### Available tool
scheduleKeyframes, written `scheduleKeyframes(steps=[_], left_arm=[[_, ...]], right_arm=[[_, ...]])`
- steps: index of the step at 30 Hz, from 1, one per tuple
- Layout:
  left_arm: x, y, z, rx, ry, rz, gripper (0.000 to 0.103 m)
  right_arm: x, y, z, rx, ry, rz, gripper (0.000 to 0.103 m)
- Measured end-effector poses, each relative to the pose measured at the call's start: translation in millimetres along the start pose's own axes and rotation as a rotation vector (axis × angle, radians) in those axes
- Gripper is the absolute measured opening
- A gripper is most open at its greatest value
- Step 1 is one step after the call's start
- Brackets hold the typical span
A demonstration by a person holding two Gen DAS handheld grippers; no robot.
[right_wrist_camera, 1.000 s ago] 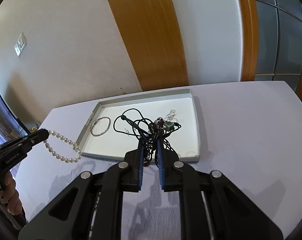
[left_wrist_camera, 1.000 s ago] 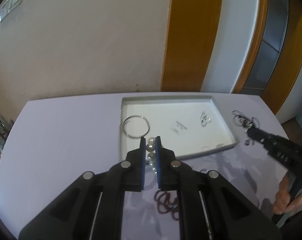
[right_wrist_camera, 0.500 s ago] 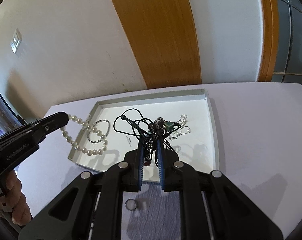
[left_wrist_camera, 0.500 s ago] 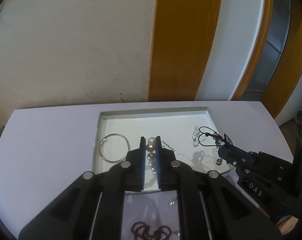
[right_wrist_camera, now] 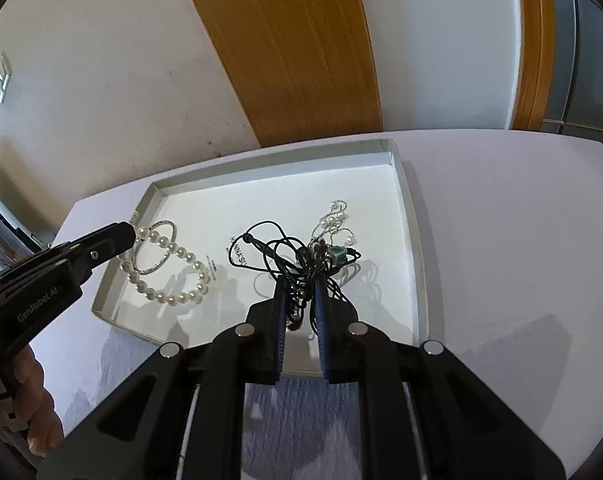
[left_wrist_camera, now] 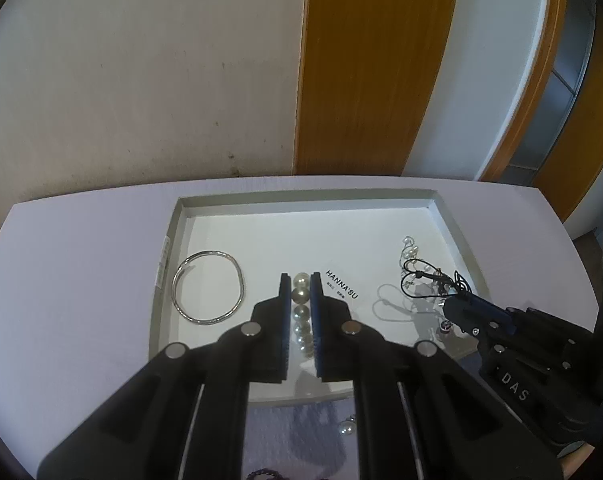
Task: Organize jewelry
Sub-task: 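Lift and carry the black necklace and pearl bracelet into the gray tray with both tools, then open both tools to release the necklace and pearl bracelet in the tray, then move the right tool toward the pearl earring while the left tool approaches the garnet bracelet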
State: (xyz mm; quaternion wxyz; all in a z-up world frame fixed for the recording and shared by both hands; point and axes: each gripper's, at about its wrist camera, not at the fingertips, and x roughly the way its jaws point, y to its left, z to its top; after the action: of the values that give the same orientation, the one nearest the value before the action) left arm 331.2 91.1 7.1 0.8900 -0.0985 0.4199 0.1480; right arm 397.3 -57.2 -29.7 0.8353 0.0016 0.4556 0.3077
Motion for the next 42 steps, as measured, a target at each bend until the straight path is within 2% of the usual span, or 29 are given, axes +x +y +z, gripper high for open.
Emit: scheduleKeyframes(steps=[3, 5, 6, 8, 10, 16, 19, 24, 31, 36, 42], left_arm=[[2, 2, 1, -0.001, 0.009, -0.001, 0.01], [2, 3, 2, -0.006, 0.015, 0.002, 0.01], [2, 3, 3, -0.008, 0.016, 0.004, 0.012], [2, 4, 4, -0.008, 0.019, 0.013, 0.022], [0, 5, 3, -0.008, 0.01, 0.027, 0.042], [-11, 5, 2, 0.004, -0.013, 0.04, 0.062], [-18, 8, -2, 0.005, -0.019, 0.037, 0.067], [-38, 21, -15, -0.003, -0.03, 0.032, 0.071], [-69, 48, -56, -0.011, -0.03, 0.052, 0.072], [-85, 61, -90, -0.024, -0.018, 0.049, 0.072], [-84, 68, -117, -0.043, 0.004, 0.049, 0.072]], right_arm=[[0, 0, -1, -0.005, -0.001, -0.009, 0.016], [-1, 1, -1, -0.007, -0.003, -0.011, 0.021], [0, 1, 1, -0.007, -0.006, -0.014, 0.027], [-2, 2, 1, -0.009, -0.02, -0.019, 0.038], [-7, 3, 1, -0.012, -0.032, -0.02, 0.044], [-13, 5, 2, -0.014, -0.041, -0.027, 0.046], [-19, 5, -2, -0.017, -0.044, -0.029, 0.046], [-41, 6, -14, -0.035, -0.06, -0.027, 0.052], [-68, 1, -43, -0.025, -0.07, -0.029, 0.052], [-72, 2, -62, -0.042, -0.059, -0.024, 0.052], [-54, 20, -75, -0.096, -0.01, -0.014, 0.05]])
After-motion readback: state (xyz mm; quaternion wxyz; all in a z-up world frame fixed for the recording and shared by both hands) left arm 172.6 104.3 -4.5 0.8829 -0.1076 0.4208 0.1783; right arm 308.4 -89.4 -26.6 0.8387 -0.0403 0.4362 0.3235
